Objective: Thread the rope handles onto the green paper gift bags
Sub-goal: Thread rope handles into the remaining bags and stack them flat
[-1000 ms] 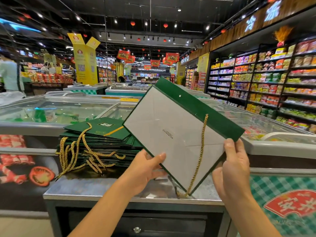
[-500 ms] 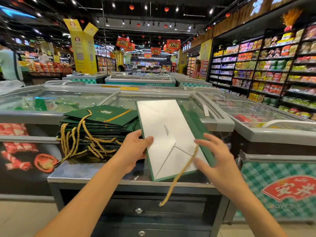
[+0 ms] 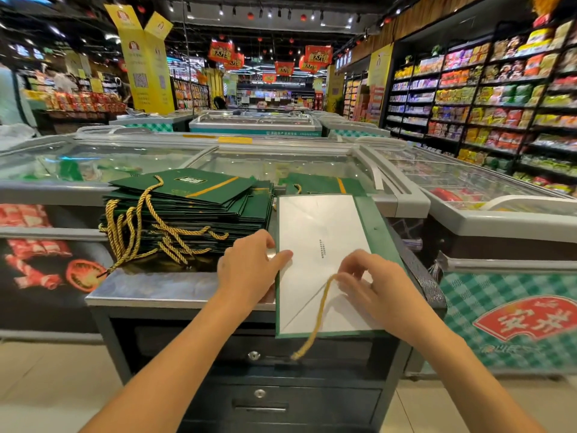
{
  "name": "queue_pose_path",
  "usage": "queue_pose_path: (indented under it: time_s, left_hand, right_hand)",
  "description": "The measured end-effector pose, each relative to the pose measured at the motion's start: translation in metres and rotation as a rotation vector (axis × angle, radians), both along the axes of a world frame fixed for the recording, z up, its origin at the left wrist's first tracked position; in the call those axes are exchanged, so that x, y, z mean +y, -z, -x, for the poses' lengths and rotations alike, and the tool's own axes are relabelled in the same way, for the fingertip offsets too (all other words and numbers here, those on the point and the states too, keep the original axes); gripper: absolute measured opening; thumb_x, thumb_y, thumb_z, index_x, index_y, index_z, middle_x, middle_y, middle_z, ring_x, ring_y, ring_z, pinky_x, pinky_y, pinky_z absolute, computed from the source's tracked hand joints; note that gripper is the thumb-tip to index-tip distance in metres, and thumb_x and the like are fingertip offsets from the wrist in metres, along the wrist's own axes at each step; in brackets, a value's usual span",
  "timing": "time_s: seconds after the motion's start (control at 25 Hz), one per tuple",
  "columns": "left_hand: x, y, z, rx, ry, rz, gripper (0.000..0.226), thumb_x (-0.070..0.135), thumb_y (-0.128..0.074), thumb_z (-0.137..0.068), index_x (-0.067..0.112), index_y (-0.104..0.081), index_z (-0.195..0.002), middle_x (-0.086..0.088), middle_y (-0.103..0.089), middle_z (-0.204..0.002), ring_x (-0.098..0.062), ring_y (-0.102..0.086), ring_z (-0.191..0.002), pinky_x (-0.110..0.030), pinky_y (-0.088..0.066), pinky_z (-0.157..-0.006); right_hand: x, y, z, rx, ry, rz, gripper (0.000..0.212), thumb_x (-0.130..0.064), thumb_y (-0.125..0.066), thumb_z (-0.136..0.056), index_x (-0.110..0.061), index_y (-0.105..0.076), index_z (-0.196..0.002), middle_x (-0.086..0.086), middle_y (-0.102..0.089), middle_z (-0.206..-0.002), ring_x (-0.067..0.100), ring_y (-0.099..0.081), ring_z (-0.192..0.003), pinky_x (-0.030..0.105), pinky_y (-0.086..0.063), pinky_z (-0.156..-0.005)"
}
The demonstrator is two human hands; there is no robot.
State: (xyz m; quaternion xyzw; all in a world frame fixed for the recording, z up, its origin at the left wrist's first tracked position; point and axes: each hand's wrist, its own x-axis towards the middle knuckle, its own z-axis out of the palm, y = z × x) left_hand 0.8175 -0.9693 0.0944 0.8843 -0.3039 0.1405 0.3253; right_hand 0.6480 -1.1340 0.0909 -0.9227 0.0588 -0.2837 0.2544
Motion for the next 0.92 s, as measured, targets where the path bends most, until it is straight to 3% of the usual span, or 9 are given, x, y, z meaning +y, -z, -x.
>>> queue_pose_path:
  time_s: [0.12,0.2,0.28,0.4,0.48,0.56,0.68,0.8,0.92]
  left_hand:
    - [0.007,-0.001,0.003,0.014,0.264,0.103,0.013,0.036,-0.071,-0.091,0.025,-0.069,-0.097,0.014,-0.061,-0.082,-0.005,-0.057,-0.076,-0.025,-0.045,-0.07]
    - [0.015,-0.004,0.007,0.18,0.457,0.135,0.009,0.03,-0.069,-0.093,0.026,-0.076,-0.098,0.015,-0.07,-0.083,0.001,-0.06,-0.076,-0.014,-0.044,-0.066]
    - [0.018,-0.008,0.012,0.316,0.544,0.046,0.014,0.036,-0.068,-0.093,0.028,-0.078,-0.099,0.017,-0.074,-0.088,-0.001,-0.064,-0.081,-0.018,-0.051,-0.069]
    - [0.011,-0.013,0.017,0.344,0.505,-0.098,0.022,0.052,-0.072,-0.085,0.032,-0.079,-0.089,0.018,-0.073,-0.082,-0.005,-0.061,-0.073,-0.027,-0.049,-0.067]
    - [0.002,-0.017,0.02,0.332,0.49,-0.171,0.026,0.058,-0.076,-0.078,0.032,-0.078,-0.081,0.012,-0.069,-0.074,-0.001,-0.053,-0.062,-0.024,-0.042,-0.062]
    - [-0.005,-0.02,0.022,0.319,0.5,-0.236,0.027,0.059,-0.079,-0.074,0.033,-0.077,-0.079,0.008,-0.068,-0.075,0.001,-0.051,-0.061,-0.025,-0.039,-0.067]
    - [-0.012,-0.026,0.026,0.332,0.553,-0.297,0.018,0.047,-0.08,-0.078,0.03,-0.077,-0.081,0.014,-0.066,-0.071,0.004,-0.052,-0.059,-0.025,-0.037,-0.069]
    - [-0.018,-0.029,0.027,0.348,0.596,-0.336,0.01,0.034,-0.076,-0.082,0.024,-0.077,-0.079,0.006,-0.071,-0.072,-0.001,-0.054,-0.059,-0.028,-0.047,-0.063]
    - [-0.02,-0.028,0.025,0.458,0.597,-0.215,0.015,0.026,-0.068,-0.088,0.014,-0.076,-0.082,0.002,-0.07,-0.069,-0.007,-0.055,-0.059,-0.026,-0.047,-0.061]
  right_hand:
    - [0.0,-0.006,-0.011,-0.056,0.093,-0.113,0.008,-0.028,-0.061,-0.1,-0.021,-0.061,-0.097,-0.007,-0.07,-0.072,0.006,-0.065,-0.066,0.027,-0.052,-0.066]
    - [-0.002,-0.002,-0.02,-0.085,0.18,-0.141,0.011,-0.028,-0.061,-0.101,-0.02,-0.06,-0.094,-0.005,-0.069,-0.065,0.007,-0.064,-0.06,0.031,-0.053,-0.065]
    - [-0.005,0.002,-0.024,-0.109,0.254,-0.191,0.014,-0.027,-0.06,-0.101,-0.018,-0.058,-0.091,-0.002,-0.069,-0.06,0.009,-0.063,-0.053,0.037,-0.055,-0.064]
    - [-0.006,0.001,-0.026,-0.107,0.261,-0.318,0.014,-0.025,-0.058,-0.102,-0.016,-0.057,-0.091,0.003,-0.07,-0.06,0.015,-0.064,-0.046,0.041,-0.058,-0.062]
    - [-0.007,0.0,-0.025,-0.104,0.264,-0.345,0.014,-0.024,-0.059,-0.101,-0.015,-0.057,-0.092,0.004,-0.07,-0.061,0.017,-0.064,-0.045,0.042,-0.059,-0.06]
    - [-0.007,0.0,-0.026,-0.1,0.27,-0.351,0.014,-0.025,-0.06,-0.101,-0.015,-0.058,-0.092,0.004,-0.071,-0.062,0.017,-0.064,-0.045,0.042,-0.059,-0.059]
    - [-0.008,0.001,-0.026,-0.09,0.272,-0.352,0.014,-0.026,-0.061,-0.1,-0.015,-0.059,-0.092,0.003,-0.071,-0.063,0.017,-0.065,-0.046,0.039,-0.059,-0.059]
    - [-0.008,0.001,-0.025,-0.09,0.272,-0.348,0.014,-0.027,-0.063,-0.099,-0.016,-0.061,-0.09,0.001,-0.071,-0.062,0.015,-0.065,-0.047,0.035,-0.057,-0.059]
    - [-0.009,0.003,-0.025,-0.106,0.26,-0.331,0.013,-0.029,-0.068,-0.095,-0.02,-0.064,-0.087,-0.002,-0.071,-0.066,0.013,-0.065,-0.051,0.031,-0.054,-0.059]
